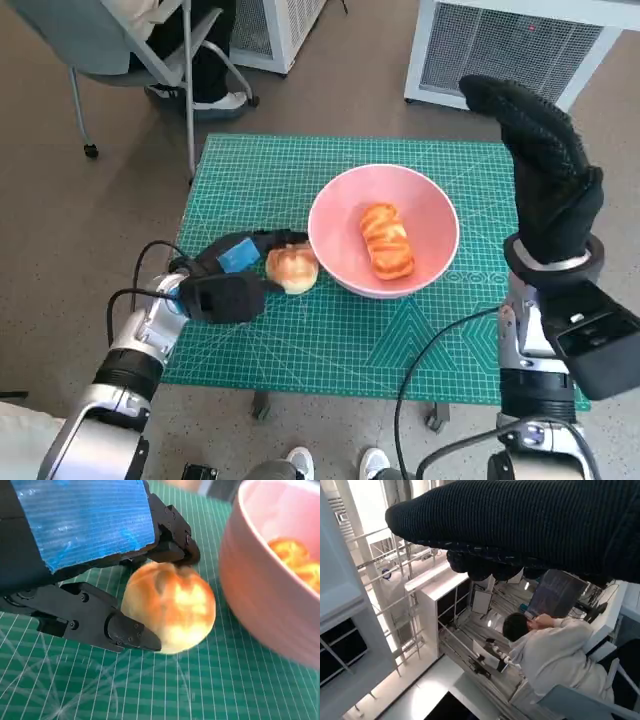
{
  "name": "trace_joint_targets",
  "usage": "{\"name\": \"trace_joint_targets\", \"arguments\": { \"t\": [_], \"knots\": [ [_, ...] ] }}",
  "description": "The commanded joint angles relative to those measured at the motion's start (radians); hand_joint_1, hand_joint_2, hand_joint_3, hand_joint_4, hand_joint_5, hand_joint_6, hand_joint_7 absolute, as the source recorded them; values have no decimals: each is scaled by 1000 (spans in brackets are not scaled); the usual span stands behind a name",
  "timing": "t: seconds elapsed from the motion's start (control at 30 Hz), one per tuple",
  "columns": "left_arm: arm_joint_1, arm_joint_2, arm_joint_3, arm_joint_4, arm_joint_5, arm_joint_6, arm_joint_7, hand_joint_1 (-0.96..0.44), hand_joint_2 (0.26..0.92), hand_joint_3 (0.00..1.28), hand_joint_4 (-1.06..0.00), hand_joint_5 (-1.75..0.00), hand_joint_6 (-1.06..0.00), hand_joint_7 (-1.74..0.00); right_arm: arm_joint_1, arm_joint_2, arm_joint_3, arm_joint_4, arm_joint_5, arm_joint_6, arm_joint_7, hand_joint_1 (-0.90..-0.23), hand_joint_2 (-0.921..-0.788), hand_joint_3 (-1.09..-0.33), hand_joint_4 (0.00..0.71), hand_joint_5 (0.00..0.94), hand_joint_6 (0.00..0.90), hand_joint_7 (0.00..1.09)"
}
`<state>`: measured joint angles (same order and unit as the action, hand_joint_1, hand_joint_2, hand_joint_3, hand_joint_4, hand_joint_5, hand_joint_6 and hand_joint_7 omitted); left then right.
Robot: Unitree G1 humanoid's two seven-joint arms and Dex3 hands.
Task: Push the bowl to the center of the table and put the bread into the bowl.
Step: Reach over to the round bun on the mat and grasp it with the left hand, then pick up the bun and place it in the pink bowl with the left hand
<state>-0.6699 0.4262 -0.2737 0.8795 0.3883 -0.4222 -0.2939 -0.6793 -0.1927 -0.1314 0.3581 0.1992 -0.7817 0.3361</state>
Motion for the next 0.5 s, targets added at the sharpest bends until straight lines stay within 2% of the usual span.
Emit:
{"name": "trace_joint_targets", "arguments": {
  "t": [0.03,0.37,0.5],
  "knots": [
    [-2,5,1,29,-11,2,-26,3,920,110,-650,-1205,-568,-1158,13,1,-2,10,3,0,-3,-605,-921,-705,316,0,52,625],
    [-55,59,90,-6,-92,6,-63,4,921,102,-661,-1216,-575,-1197,18,-4,-8,8,2,-3,-6,-605,-921,-705,316,0,52,625],
    [-77,75,141,-61,-126,15,-48,4,920,92,-674,-1204,-586,-1185,17,-4,-11,11,0,-4,-7,-603,-921,-705,316,0,50,624]
  ]
}}
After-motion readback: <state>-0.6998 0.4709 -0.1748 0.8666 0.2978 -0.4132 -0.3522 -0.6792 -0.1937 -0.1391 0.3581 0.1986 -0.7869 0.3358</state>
